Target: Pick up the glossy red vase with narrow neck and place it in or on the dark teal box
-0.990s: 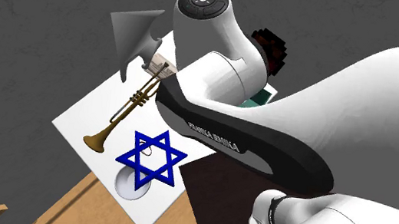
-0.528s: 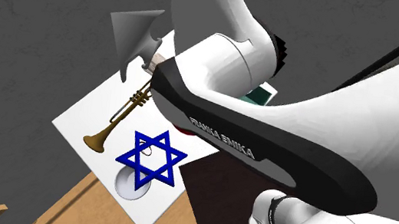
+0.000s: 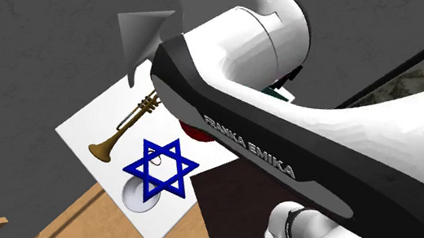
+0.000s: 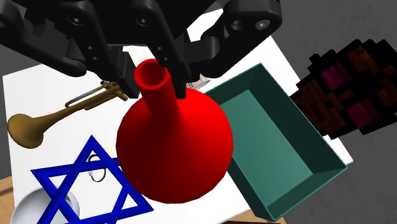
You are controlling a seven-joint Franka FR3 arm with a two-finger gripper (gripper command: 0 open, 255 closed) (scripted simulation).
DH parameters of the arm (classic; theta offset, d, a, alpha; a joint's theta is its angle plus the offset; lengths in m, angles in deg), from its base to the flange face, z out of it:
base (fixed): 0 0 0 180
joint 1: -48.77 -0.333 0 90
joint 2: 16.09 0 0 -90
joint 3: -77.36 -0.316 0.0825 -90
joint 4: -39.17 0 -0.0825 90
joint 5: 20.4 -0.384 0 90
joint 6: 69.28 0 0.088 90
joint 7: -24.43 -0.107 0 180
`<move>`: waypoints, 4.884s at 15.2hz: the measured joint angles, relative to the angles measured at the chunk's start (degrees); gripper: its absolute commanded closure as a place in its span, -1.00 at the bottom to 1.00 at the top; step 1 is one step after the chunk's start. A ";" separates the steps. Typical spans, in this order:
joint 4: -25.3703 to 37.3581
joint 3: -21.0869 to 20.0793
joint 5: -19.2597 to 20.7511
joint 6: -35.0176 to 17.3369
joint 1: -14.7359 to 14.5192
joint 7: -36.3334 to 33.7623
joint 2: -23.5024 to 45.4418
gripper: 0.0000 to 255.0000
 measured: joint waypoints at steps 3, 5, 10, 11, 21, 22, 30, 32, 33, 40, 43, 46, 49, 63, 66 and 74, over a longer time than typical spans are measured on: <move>1.49 0.18 -0.08 2.64 -0.05 0.09 -1.16 1.00; 2.93 1.34 0.32 4.43 0.61 1.56 -1.48 1.00; 7.70 5.80 1.82 9.81 3.12 7.32 -1.97 1.00; 8.98 6.58 2.07 10.94 3.56 8.35 -1.82 1.00; 24.44 14.58 4.35 21.67 7.97 19.53 2.96 1.00; 26.10 15.47 4.48 22.33 8.44 20.84 3.91 1.00; 22.72 16.02 4.55 18.16 8.71 21.64 4.80 1.00; 21.47 16.02 4.55 16.65 8.70 21.62 5.06 1.00; 20.65 16.00 4.54 15.80 8.68 21.57 5.10 1.00; 15.98 16.13 4.52 10.28 8.73 21.71 5.95 1.00; 14.29 16.17 4.50 8.20 8.73 21.74 6.33 1.00; 12.41 16.23 4.47 5.61 8.74 21.81 7.06 1.00; 10.74 16.26 4.43 3.27 8.73 21.83 7.73 1.00; 4.77 16.45 4.02 -7.56 8.65 22.18 12.61 1.00; 4.64 16.47 3.99 -7.92 8.66 22.22 12.81 1.00; 4.63 16.48 4.00 -8.01 8.67 22.24 12.77 -1.00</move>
